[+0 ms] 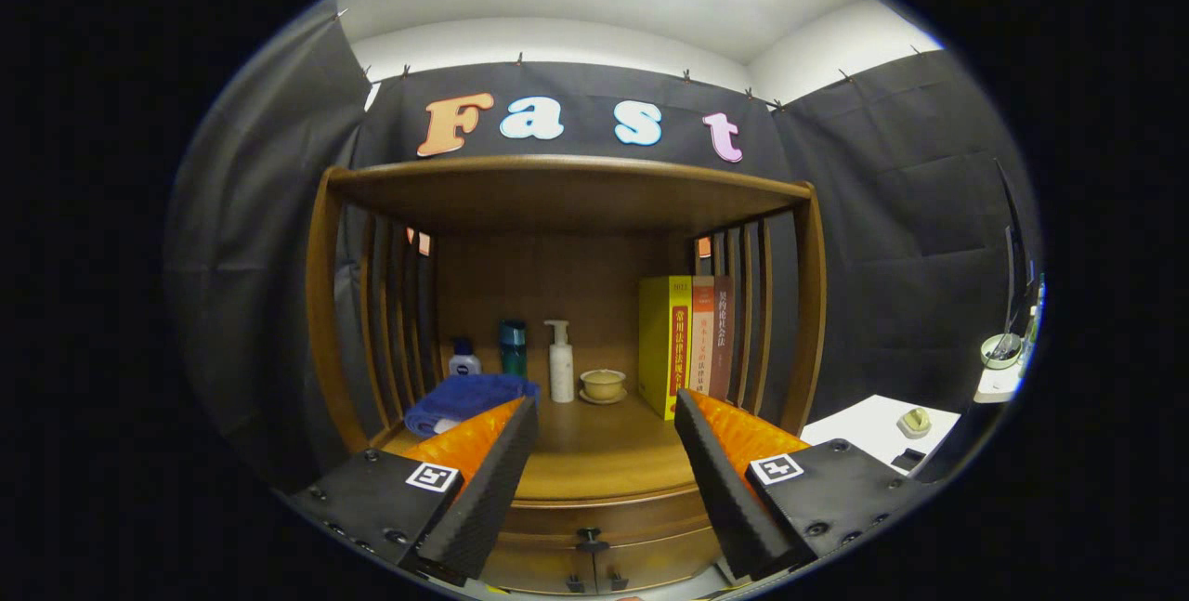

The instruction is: Pull open the drawer, take out the items inside it, and place them on the countertop above the cabinet.

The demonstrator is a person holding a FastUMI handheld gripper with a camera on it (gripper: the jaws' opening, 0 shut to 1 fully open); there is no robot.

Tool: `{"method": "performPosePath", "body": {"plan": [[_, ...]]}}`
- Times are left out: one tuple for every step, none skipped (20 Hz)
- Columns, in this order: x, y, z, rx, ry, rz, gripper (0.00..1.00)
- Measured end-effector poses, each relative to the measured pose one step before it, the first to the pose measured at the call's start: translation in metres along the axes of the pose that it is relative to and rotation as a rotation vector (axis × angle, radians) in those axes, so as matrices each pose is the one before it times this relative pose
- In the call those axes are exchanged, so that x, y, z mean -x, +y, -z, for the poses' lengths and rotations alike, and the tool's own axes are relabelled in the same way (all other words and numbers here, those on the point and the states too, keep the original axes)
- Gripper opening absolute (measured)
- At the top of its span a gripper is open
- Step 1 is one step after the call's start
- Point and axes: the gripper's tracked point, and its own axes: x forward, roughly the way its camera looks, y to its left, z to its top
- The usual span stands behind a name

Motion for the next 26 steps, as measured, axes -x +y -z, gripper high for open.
{"method": "performPosePath", "body": {"plan": [[-0.00148, -0.00004, 0.01885, -0.00052, 0.02113, 0.00023, 0.98], [-0.00273, -0.00050, 0.02014, -0.01157, 0.02039, -0.00373, 0.98], [-0.00201, -0.00085, 0.01916, -0.01764, 0.02335, -0.00254, 0.98], [-0.00162, -0.00183, 0.01730, -0.01940, 0.01587, 0.00186, 0.98], [-0.00332, -0.00265, 0.01547, -0.01360, 0.01154, 0.00235, 0.98], [-0.00384, -0.00027, 0.01416, -0.00926, 0.01006, -0.00056, 0.98], [-0.00219, -0.00025, 0.01452, -0.00381, 0.01404, -0.00180, 0.98], [-0.00191, 0.00121, 0.01456, -0.00168, 0.02029, -0.00257, 0.98], [-0.00268, 0.00192, 0.01535, -0.00059, 0.02226, -0.00418, 0.98], [-0.00162, 0.00096, 0.01263, -0.00045, 0.02037, -0.00313, 0.98], [-0.00197, 0.00150, 0.01256, -0.00022, 0.01957, -0.00205, 0.98], [-0.00388, 0.00097, 0.01156, 0.00024, 0.02241, -0.00214, 0.99], [-0.00299, 0.00117, 0.01227, 0.00061, 0.02314, -0.00239, 0.99], [-0.00240, 0.00146, 0.00987, 0.00044, 0.01813, -0.00215, 0.99], [-0.00245, 0.00201, 0.00913, -0.00184, 0.01373, -0.00383, 0.99], [-0.00345, 0.00206, 0.00761, -0.00349, 0.01341, -0.00427, 0.99], [-0.00243, 0.00051, 0.00683, -0.00403, 0.01457, -0.00281, 0.99], [-0.00289, 0.00070, 0.00649, -0.00404, 0.01377, -0.00180, 0.99], [-0.00332, 0.00096, 0.00665, -0.00546, 0.01347, -0.00372, 0.99], [-0.00253, 0.00078, 0.00556, -0.00658, 0.01112, -0.00419, 0.99], [-0.00255, 0.00156, 0.00440, -0.00581, 0.00836, -0.00401, 0.99], [-0.00271, -0.00032, 0.00488, -0.00352, 0.00618, -0.00370, 0.99], [-0.00207, 0.00061, 0.00397, -0.00111, 0.00667, -0.00167, 0.99], [-0.00232, 0.00110, 0.00285, -0.00058, 0.00686, -0.00105, 0.97], [-0.00245, 0.00080, 0.00068, -0.00024, 0.00192, 0.00331, 0.95], [-0.00234, -0.00267, 0.00072, 0.00709, 0.00267, 0.01310, 0.87]]}}
